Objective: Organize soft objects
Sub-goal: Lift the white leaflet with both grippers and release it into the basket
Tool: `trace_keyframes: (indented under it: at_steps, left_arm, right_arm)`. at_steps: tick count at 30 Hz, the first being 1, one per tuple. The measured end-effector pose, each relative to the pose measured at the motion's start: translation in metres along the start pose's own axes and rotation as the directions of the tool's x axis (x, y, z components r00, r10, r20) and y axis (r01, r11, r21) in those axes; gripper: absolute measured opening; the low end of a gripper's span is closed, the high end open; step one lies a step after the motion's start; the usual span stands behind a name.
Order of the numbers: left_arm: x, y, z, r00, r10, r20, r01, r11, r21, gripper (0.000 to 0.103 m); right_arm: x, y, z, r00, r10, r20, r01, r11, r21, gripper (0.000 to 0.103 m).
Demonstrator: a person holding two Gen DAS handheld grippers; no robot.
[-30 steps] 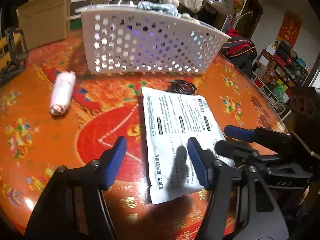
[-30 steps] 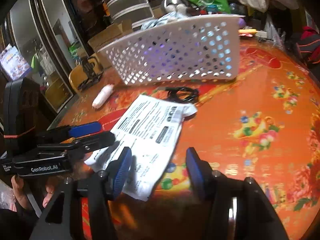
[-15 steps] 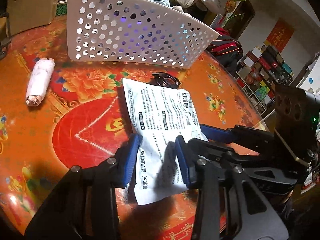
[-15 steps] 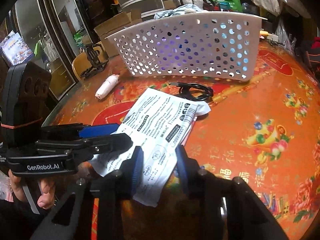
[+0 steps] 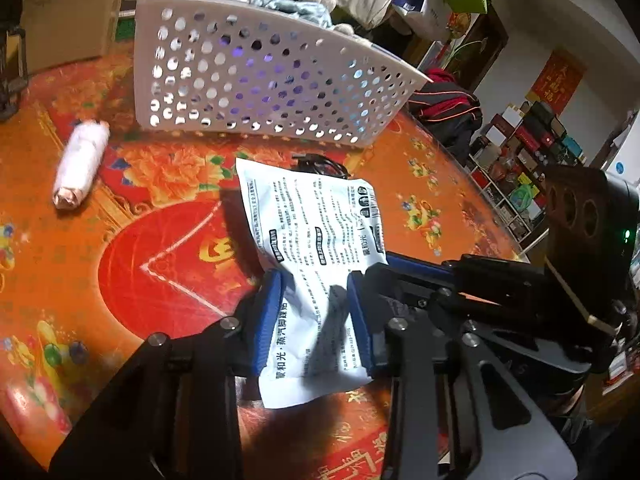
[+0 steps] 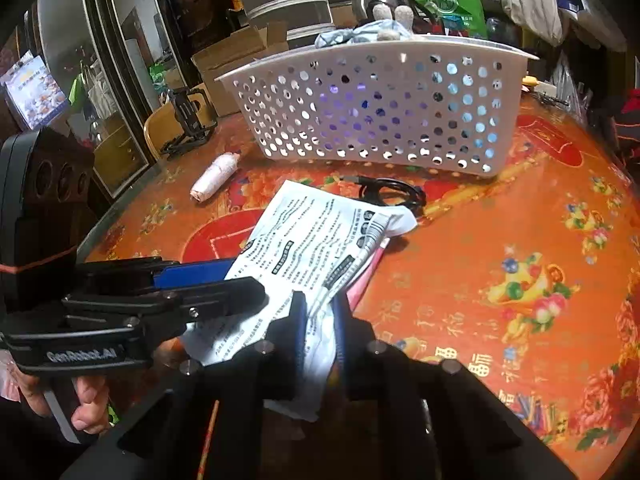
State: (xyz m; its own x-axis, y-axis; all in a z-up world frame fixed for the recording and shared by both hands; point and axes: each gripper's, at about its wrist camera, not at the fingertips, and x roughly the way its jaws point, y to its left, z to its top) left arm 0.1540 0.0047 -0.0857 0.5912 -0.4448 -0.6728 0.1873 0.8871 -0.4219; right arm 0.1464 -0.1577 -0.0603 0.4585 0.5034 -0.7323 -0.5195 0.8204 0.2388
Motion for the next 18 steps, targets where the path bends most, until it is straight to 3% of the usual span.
trace_keyframes:
  at_steps: [9, 18]
  left_arm:
    - [-0.025, -0.016, 0.005, 0.996, 0.001, 0.093, -0.004, 1.000, 0.028, 0.031]
    - [-0.057, -0.027, 0.033, 0.985, -0.006, 0.174, -0.002, 0.999, 0.049, 0.030]
  right_arm:
    - [-0.028, 0.007, 0.009, 0.997, -0.014, 0.082, 0.016, 1.000, -0.019, 0.011]
    - [-0.057, 0.018, 0.042, 0.986, -0.015, 0.163, 0.025, 0.998, -0.062, 0.011]
